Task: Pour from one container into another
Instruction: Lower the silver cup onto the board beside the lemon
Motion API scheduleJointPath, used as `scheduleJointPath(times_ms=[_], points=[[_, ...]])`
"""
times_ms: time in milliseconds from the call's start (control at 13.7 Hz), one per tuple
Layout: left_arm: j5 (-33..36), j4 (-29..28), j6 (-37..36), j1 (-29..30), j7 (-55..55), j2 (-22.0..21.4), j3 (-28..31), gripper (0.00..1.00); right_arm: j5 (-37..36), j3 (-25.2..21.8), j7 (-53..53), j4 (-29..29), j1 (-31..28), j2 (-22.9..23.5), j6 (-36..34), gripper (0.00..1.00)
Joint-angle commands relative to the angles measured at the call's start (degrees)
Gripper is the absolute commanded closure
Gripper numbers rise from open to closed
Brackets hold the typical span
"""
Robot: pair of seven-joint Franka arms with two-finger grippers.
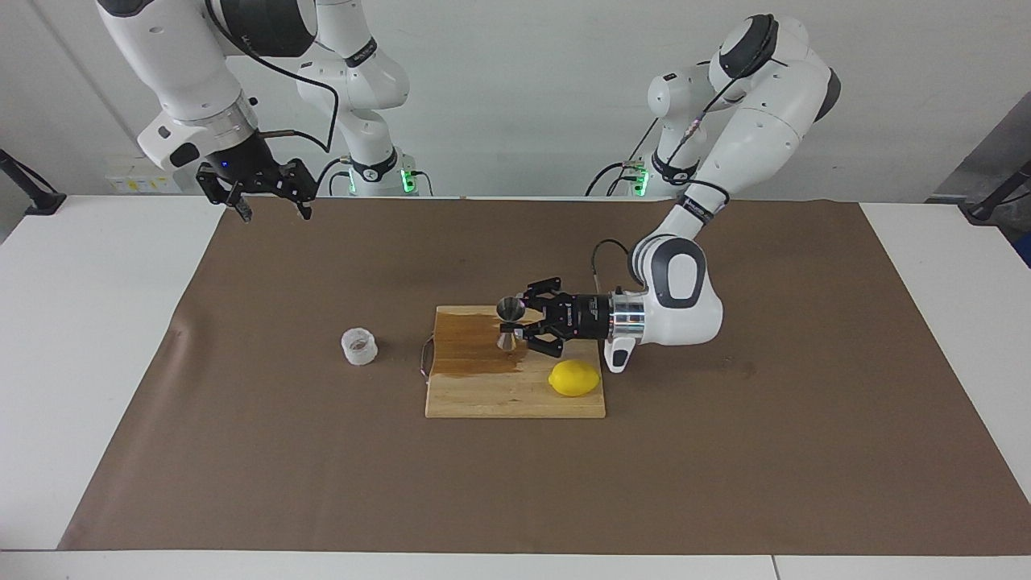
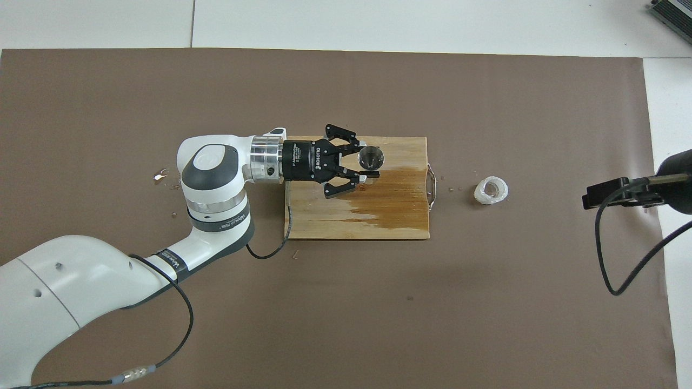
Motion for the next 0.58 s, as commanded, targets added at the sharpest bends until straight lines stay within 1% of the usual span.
scheduleJointPath(times_ms=[0, 219, 365, 438, 511], points=[[-4.1, -2.3, 4.0, -2.7, 4.4, -2.2, 1.1, 1.00, 1.3, 0.2, 0.3, -0.5, -0.6, -0.5, -0.4, 0.00], [-9.0, -5.6, 5.2, -3.4, 9.1, -4.1, 1.4, 1.00, 1.2, 0.2, 0.3, -0.5, -0.6, -0.5, -0.4, 0.00], [-12.1, -7.2, 5.2, -4.6, 11.0, -5.7, 2.7, 0.99, 1.2, 0.2, 0.3, -0.5, -0.6, -0.6, -0.4, 0.00], [-14.7, -8.2, 5.2, -6.5, 12.1, -7.0, 5.2, 0.95, 1.3, 0.2, 0.3, -0.5, -0.6, -0.5, -0.4, 0.00], [-17.3, -9.0, 5.2, -10.0, 13.6, -8.7, 9.0, 0.95, 1.3, 0.2, 0.3, -0.5, -0.6, -0.5, -0.4, 0.00]])
